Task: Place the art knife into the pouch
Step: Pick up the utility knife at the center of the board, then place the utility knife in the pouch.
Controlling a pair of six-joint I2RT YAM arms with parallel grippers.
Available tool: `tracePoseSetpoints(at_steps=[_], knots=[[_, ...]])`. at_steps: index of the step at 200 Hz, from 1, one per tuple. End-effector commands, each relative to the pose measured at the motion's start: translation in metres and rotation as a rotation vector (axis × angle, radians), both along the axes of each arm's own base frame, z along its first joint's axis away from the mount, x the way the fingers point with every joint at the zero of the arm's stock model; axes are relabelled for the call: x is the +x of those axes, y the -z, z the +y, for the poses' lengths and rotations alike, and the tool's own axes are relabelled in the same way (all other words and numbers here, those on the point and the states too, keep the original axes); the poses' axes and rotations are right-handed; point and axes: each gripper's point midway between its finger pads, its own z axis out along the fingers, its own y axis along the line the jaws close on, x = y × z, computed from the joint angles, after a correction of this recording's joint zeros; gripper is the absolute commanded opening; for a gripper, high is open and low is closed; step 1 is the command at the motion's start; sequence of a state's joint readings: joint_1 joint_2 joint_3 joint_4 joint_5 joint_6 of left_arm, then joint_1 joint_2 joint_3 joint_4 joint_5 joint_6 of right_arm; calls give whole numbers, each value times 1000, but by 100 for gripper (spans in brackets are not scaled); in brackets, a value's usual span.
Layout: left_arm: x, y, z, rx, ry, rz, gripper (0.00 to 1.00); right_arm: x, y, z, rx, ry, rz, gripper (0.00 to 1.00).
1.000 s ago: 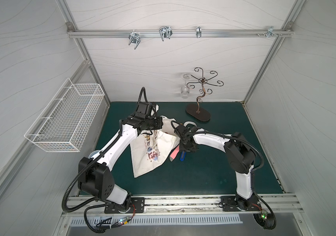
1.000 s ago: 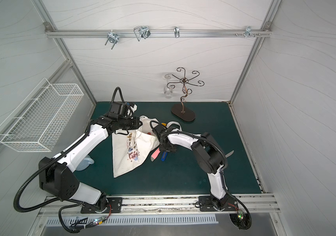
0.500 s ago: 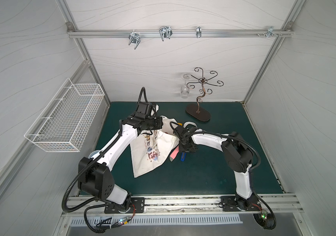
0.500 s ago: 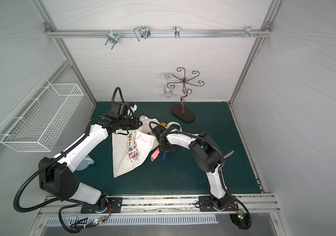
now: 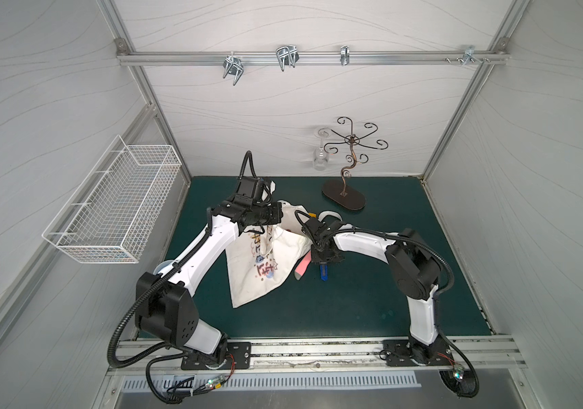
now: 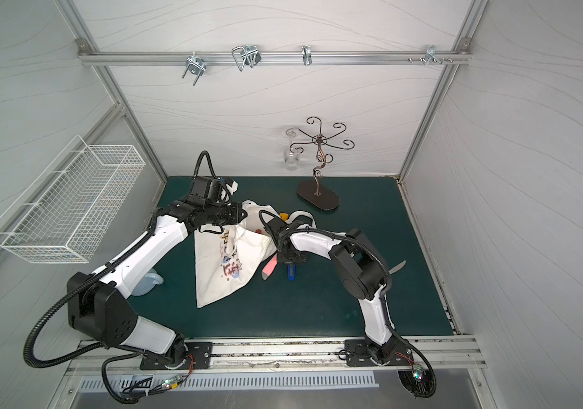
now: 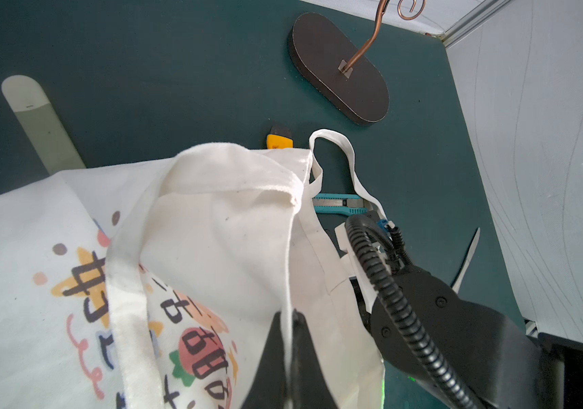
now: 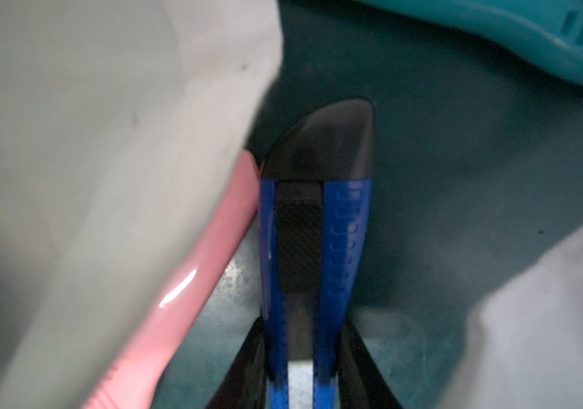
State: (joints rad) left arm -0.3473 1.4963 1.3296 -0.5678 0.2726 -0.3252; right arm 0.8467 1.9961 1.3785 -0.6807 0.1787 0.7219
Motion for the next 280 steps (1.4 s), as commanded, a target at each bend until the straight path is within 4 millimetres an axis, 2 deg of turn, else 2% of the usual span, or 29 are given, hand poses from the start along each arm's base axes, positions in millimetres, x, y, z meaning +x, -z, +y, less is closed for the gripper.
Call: tracePoseSetpoints(at_steps=[1,23,53,98,113,127,156,185,233,280], knots=[[8,-28,-5,-30,14,-95,0,-27,2,-15,-55,-84,60,25],[8,-28,-5,-28,15,-95,0,-40,-28,-17,-40,-186,50,27],[8,-28,-6,-30,22,-94,0,-71,-66,-20,-4,-343,73,28],[8,-28,-7,-29,27,-94,0,-120,-105,-23,74,-523,130,27],[8,-29,-6,-27,29,-94,0,-130,-117,-21,119,-562,139,27],[8,-27,-6,-26,29,-93,0,-131,-130,-19,145,-593,119,27],[7,-28,-8,-36,39,-91,0,-114,-153,-5,176,-641,65,28],[7,-28,-9,-36,39,-91,0,-83,-164,13,200,-659,15,29],[7,-30,-8,-36,40,-96,0,-24,-161,31,185,-668,-58,28],[6,-28,-8,-35,43,-91,0,16,-156,49,240,-664,-90,29]])
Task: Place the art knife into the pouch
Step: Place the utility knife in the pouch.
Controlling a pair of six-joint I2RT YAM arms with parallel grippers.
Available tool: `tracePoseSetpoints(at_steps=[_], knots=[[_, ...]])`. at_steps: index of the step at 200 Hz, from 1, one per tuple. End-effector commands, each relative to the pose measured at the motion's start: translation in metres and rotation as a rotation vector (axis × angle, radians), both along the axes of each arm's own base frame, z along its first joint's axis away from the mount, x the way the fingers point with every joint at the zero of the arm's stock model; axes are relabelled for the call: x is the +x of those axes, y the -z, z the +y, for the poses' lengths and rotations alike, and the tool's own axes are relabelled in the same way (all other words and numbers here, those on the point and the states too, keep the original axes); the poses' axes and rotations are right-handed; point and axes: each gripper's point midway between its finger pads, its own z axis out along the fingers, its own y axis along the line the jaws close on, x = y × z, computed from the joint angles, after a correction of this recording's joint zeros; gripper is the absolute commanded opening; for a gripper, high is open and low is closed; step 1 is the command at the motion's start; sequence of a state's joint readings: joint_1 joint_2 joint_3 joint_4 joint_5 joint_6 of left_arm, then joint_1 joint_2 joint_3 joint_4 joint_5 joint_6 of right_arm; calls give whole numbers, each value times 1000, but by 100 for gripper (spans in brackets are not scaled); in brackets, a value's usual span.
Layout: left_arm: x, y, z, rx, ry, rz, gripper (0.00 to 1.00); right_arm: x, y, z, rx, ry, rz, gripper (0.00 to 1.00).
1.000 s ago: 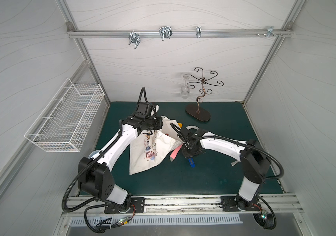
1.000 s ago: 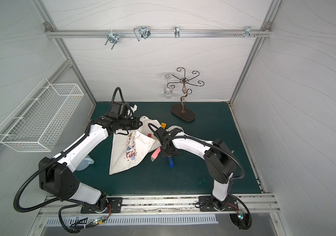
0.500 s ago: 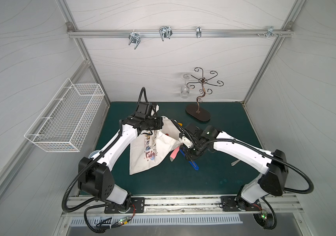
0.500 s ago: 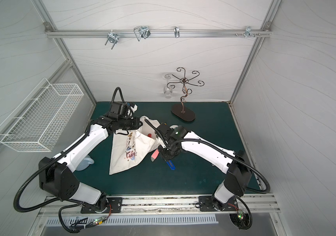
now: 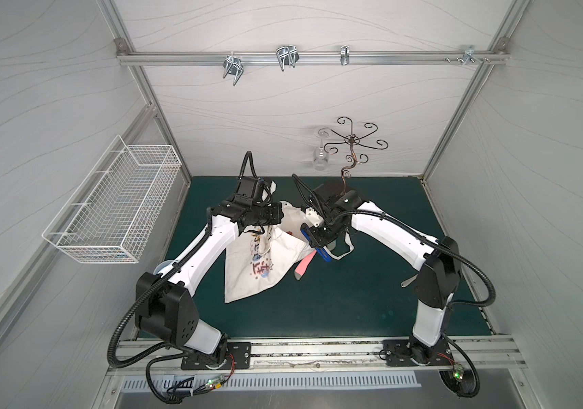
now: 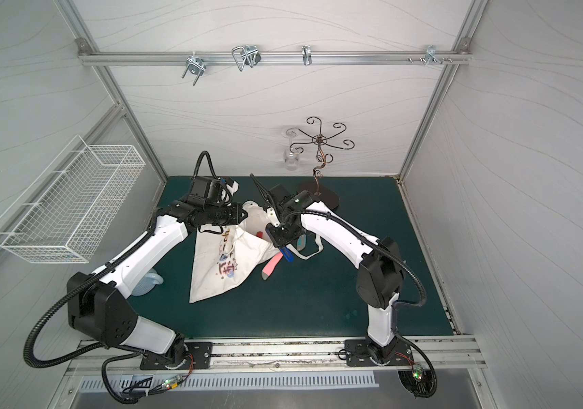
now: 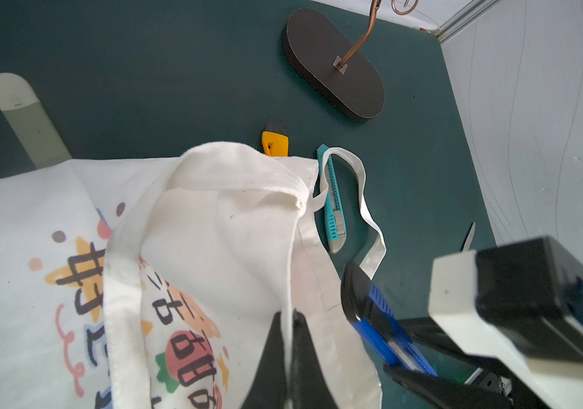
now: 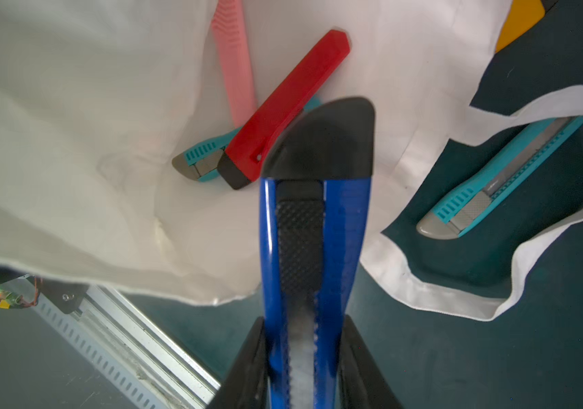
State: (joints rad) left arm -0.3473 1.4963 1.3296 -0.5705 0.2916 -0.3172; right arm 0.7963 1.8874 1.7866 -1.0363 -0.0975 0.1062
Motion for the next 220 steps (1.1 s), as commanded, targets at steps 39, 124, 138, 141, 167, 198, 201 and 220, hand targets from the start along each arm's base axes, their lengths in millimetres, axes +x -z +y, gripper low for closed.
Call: tracePoseSetpoints(at_steps=[39,124,138,141,167,198,201,220], knots=[[8,-30,-6,-30,25,-100,0,41,9,34,87,-69,-14,28],[8,-30,-6,-26,24,-98,0,83,0,80,321,5,8,26],[9,-31,-6,-28,23,-101,0,88,-3,86,353,26,5,25],[9,-31,-6,-29,22,-101,0,89,-3,87,357,31,1,26],[10,-32,-6,-30,22,-103,0,93,-1,93,375,50,5,38],[9,-30,-5,-26,19,-100,0,90,-2,74,327,79,-51,56],[9,-30,-5,-26,19,-101,0,89,-3,70,321,87,-67,56],[8,-31,-4,-25,16,-102,0,86,-8,39,256,159,-136,61]])
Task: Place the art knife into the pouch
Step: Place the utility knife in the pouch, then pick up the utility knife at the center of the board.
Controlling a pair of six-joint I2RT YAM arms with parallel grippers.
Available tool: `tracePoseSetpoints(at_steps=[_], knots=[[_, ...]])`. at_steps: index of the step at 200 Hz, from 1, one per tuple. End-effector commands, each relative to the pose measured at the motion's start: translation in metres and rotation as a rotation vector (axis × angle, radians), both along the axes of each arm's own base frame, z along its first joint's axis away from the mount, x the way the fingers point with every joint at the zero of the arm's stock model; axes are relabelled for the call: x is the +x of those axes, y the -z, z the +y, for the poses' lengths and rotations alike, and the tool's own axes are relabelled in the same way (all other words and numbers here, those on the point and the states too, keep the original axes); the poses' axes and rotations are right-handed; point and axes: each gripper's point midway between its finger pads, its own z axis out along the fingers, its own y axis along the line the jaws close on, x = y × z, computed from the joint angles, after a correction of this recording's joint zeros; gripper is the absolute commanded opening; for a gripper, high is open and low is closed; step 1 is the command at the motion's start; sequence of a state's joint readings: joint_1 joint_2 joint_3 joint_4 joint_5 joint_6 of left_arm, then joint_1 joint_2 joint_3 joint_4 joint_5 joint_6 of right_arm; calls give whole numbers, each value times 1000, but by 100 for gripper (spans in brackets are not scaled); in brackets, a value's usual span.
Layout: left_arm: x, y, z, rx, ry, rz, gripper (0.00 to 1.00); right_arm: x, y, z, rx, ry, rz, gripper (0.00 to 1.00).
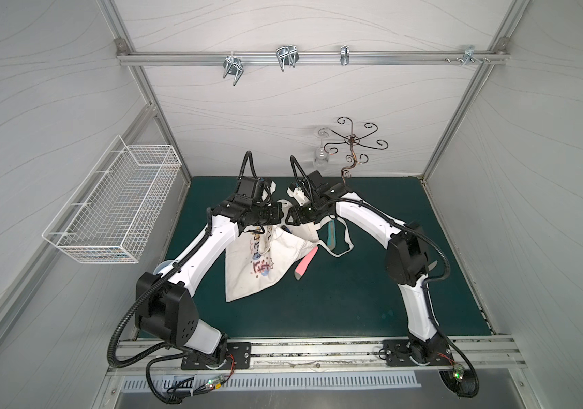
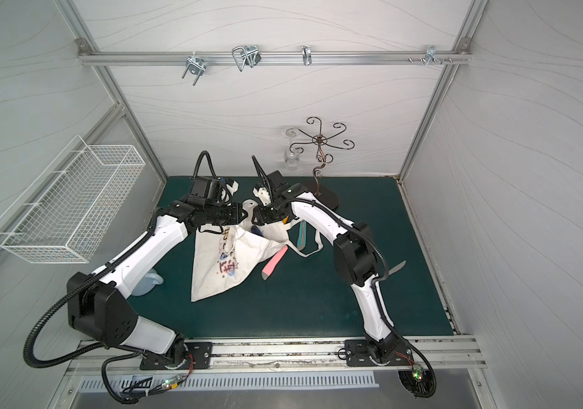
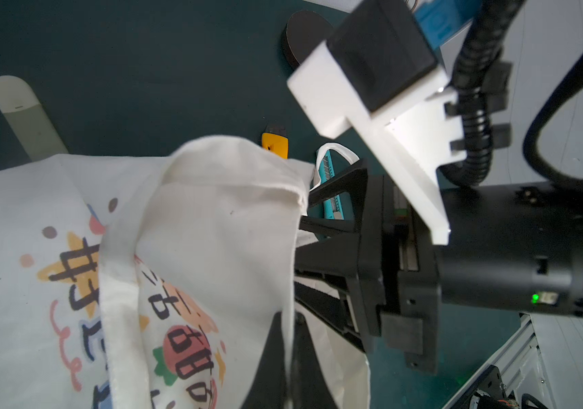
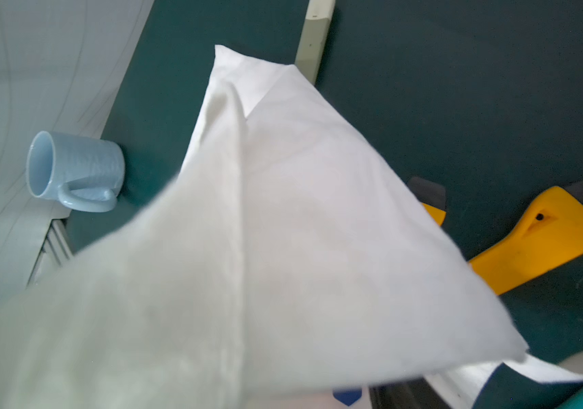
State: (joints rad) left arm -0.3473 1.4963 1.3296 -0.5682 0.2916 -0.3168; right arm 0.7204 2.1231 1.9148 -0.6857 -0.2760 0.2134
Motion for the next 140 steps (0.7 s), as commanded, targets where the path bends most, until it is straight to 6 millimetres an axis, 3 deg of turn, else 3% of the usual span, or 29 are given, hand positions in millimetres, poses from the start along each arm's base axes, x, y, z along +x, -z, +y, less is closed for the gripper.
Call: tracePoseSetpoints(at_steps=[1,34,56,91,140], knots=[[8,-30,-4,-25,15,-100,0,0,-28,-32,-48,92,-108,61],[10,-28,-6,-29,15,-94,0,-3,-14,-102,-285,290,-145,62],[11,-28,-7,-33,14,-92,0,-3,10,-132,-398,370,-113,62],[10,-28,-6,-32,13,-92,0,5,44,-151,-461,434,-54,60],[9,-26,-6,-32,15,-88,0,18,79,-158,-474,454,10,60]])
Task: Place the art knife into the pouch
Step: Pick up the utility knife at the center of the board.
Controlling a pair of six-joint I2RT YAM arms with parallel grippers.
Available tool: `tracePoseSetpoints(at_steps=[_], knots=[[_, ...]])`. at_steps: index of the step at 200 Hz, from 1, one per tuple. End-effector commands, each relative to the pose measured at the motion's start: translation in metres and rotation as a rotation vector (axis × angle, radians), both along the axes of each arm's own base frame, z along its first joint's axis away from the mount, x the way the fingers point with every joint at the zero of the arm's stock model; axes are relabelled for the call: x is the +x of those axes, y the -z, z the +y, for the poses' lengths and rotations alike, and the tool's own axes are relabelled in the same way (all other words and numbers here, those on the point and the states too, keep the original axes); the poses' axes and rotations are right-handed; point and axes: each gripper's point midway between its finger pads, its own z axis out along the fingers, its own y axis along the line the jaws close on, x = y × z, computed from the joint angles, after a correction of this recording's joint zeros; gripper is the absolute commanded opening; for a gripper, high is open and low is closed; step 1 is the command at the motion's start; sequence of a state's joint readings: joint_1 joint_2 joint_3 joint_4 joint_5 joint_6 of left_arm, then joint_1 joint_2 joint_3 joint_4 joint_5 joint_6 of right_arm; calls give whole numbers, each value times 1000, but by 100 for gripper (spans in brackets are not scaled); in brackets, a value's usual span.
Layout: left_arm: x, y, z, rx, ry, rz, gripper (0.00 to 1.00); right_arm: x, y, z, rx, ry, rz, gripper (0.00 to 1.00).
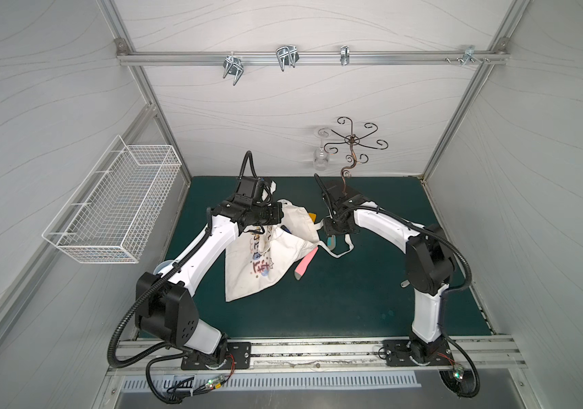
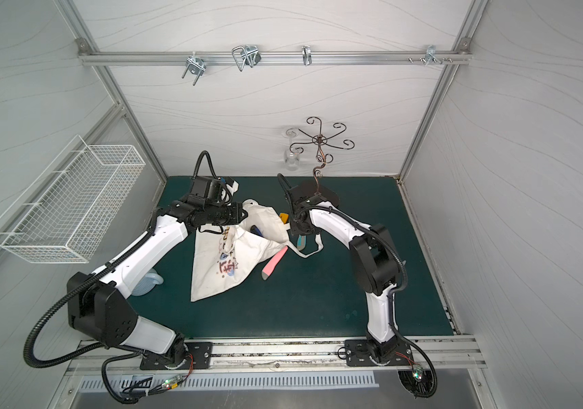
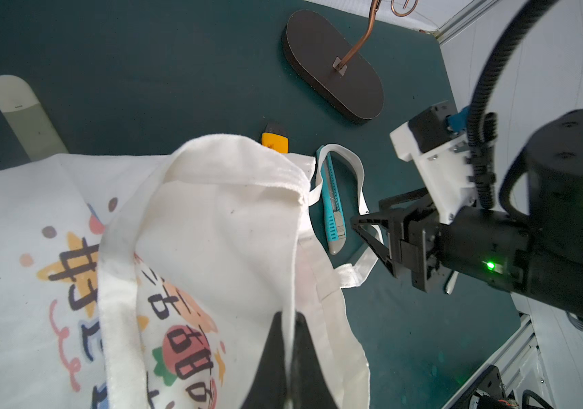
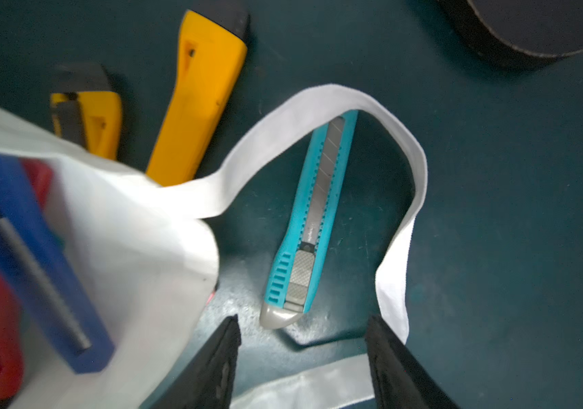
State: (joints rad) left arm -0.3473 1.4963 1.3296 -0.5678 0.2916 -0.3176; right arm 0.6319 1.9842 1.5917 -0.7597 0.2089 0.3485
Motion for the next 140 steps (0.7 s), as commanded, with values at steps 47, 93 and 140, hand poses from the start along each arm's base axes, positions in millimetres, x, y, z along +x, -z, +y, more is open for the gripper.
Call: tracePoseSetpoints(at_steps=[47,93,140], knots=[[10,-25,-7,-37,19,-84,0,14,34,-7,2,67,57,60],[10,-24,-8,-39,19,-82,0,20,54,-6,14,130,33,58],[9,-25,-8,-42,21,-83,0,19,75,0,-3,153,6,58]])
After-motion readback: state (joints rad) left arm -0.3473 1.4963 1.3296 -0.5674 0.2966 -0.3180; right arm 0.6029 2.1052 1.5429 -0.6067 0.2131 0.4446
